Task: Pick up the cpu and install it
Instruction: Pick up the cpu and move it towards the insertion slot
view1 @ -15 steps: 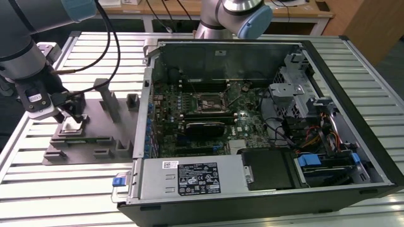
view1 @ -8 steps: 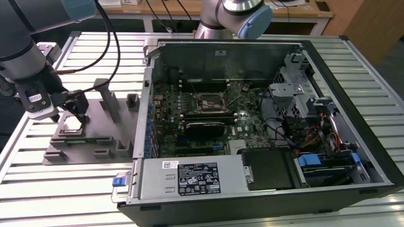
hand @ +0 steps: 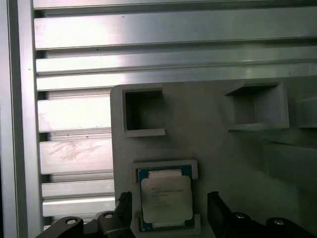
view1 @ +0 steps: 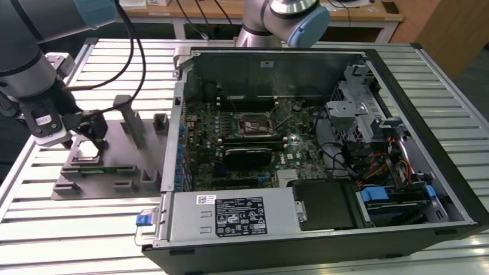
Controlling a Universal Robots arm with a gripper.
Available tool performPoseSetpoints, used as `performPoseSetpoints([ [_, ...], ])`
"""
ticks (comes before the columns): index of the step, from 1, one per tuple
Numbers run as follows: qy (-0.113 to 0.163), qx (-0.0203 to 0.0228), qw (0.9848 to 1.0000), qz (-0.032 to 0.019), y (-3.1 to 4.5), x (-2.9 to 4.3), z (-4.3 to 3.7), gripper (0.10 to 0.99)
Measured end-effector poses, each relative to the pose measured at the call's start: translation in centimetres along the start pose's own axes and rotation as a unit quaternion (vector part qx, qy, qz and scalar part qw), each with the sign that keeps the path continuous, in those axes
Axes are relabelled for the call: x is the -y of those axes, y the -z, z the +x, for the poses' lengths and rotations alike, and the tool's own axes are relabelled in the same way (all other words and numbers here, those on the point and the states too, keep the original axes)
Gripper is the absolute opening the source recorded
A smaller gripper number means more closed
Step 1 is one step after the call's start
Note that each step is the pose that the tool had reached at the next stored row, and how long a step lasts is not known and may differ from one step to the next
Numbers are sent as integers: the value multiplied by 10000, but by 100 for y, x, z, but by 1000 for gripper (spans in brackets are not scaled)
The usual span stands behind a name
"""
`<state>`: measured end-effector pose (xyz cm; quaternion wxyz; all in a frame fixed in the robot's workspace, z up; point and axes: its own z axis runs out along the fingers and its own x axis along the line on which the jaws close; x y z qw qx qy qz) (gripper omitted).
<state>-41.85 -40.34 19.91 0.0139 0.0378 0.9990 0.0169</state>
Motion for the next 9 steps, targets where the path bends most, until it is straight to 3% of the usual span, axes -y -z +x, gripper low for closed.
performPoseSetpoints([
  [9,97,-4,10000,-2,-90,4,4,706],
])
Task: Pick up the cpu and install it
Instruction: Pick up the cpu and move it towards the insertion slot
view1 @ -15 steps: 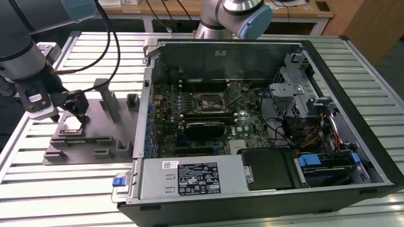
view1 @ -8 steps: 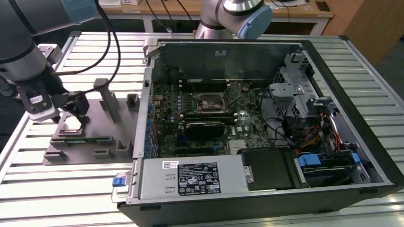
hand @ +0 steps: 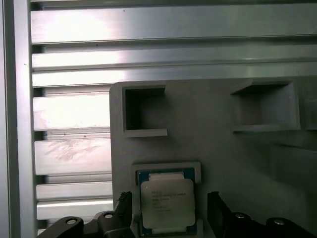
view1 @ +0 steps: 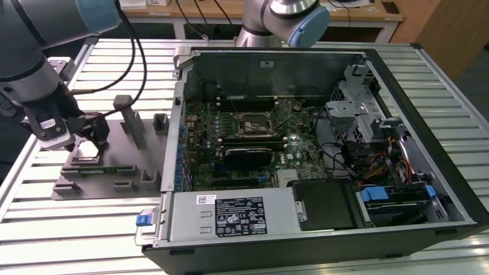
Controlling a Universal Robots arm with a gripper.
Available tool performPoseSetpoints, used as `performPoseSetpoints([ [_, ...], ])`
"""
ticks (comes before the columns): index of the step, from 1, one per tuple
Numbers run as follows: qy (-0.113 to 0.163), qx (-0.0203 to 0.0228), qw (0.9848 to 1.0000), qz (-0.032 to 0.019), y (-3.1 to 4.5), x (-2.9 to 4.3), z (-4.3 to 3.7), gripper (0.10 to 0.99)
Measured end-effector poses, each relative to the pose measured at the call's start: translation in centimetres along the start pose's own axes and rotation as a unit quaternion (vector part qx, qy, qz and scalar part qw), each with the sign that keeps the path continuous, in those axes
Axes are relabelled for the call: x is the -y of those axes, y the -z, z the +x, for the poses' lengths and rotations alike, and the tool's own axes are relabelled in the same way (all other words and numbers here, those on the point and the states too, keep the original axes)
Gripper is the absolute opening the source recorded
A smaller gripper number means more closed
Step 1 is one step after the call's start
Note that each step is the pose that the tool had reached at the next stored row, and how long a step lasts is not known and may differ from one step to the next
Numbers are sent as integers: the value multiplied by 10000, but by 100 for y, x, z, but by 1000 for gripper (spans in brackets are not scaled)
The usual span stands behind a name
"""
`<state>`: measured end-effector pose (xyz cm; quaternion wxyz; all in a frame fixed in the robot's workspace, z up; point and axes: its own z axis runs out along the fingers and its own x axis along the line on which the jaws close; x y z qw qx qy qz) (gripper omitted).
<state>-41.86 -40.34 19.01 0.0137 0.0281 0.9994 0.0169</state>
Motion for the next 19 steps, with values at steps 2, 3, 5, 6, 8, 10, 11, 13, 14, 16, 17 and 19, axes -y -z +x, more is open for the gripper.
performPoseSetpoints([
  [2,101,-3,9999,-2,-11,1,-1,706],
  [3,156,-5,9999,-3,-16,1,0,706],
  [5,263,-8,9997,-6,-27,1,0,706],
  [6,299,-9,9996,-7,-33,1,0,706],
  [8,360,-12,9994,-7,-52,2,0,706],
  [10,405,-14,9992,-7,-66,3,1,706],
  [11,413,-15,9991,-7,-70,3,1,706],
  [13,415,-14,9991,-7,-78,3,1,706],
  [14,415,-13,9991,-7,-87,3,1,706],
  [16,415,-14,9991,-6,-88,4,1,706],
  [17,415,-15,9991,-6,-88,3,2,706],
  [19,415,-15,9991,-6,-89,4,1,706],
])
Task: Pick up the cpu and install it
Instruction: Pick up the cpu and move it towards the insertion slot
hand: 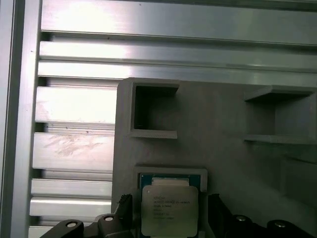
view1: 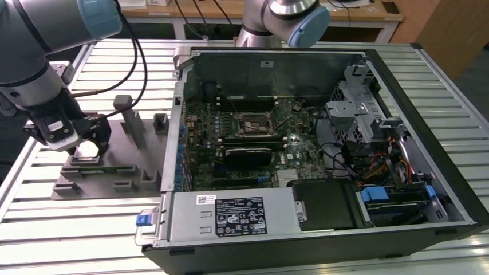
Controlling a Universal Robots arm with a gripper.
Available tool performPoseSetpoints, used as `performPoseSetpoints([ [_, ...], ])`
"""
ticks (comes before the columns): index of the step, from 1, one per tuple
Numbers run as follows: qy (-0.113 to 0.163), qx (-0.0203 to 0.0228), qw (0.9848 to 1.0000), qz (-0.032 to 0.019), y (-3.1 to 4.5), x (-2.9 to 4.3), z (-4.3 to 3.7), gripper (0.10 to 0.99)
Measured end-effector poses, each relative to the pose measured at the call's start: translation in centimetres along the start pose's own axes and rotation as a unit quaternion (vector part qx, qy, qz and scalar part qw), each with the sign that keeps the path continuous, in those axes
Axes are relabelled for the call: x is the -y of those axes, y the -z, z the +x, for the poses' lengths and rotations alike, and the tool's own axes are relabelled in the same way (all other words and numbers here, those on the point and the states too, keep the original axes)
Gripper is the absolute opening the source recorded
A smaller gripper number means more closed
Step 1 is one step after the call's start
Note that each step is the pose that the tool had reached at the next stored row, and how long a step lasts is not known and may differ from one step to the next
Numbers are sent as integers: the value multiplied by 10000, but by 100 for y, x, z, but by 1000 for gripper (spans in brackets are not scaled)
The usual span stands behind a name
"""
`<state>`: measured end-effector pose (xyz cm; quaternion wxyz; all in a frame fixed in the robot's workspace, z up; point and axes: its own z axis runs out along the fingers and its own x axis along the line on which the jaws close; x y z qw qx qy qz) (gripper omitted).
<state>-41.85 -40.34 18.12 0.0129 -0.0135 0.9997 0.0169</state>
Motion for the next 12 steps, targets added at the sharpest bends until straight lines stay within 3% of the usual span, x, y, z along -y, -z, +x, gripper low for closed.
performPoseSetpoints([
  [4,0,0,10000,0,-2,0,0,706],
  [6,0,0,10000,0,-2,0,0,624],
  [12,0,0,10000,0,-3,0,0,545],
])
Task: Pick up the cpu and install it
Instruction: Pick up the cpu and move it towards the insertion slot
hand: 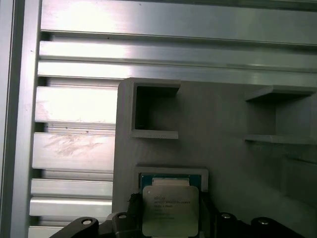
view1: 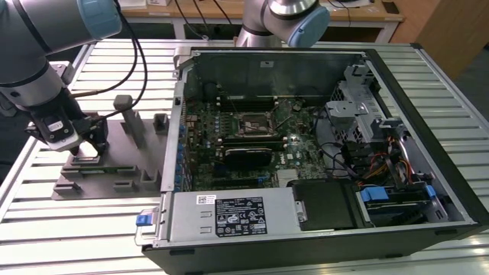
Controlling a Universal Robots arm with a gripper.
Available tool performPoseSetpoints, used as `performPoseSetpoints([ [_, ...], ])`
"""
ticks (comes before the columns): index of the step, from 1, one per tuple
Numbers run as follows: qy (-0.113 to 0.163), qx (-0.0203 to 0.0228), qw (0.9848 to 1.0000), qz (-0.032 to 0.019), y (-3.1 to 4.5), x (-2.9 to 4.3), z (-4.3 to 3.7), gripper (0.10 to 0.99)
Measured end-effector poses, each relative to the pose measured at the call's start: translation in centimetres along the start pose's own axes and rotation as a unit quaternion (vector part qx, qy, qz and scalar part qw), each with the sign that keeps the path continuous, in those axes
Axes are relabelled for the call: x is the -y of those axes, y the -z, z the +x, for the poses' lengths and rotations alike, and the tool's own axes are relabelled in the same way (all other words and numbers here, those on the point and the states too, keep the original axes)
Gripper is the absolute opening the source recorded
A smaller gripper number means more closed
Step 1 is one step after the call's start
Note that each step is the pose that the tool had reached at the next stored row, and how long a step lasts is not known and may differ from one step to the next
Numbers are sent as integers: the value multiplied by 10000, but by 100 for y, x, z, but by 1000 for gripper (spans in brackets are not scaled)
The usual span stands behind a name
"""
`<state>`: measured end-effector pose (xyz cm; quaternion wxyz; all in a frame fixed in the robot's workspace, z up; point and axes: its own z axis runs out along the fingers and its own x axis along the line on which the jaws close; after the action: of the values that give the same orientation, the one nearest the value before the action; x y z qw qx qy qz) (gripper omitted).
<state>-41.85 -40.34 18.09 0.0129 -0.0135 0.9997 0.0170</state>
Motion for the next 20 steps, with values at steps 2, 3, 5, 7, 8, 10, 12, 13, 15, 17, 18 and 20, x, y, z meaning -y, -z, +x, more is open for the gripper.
performPoseSetpoints([
  [2,0,0,10000,0,-1,0,0,545],
  [3,0,0,10000,0,-1,0,0,545],
  [5,0,0,10000,0,-1,0,0,545],
  [7,0,0,10000,0,-2,0,0,545],
  [8,0,0,10000,0,-2,0,0,545],
  [10,0,2,10000,-1,3,-1,-1,545],
  [12,0,1,10000,0,25,-1,-1,545],
  [13,0,1,10000,0,39,-1,-1,545],
  [15,0,1,10000,0,75,-3,-2,545],
  [17,0,1,10000,0,116,-4,-3,545],
  [18,0,0,10000,0,138,-5,-4,545],
  [20,0,0,10000,0,184,-6,-5,545],
])
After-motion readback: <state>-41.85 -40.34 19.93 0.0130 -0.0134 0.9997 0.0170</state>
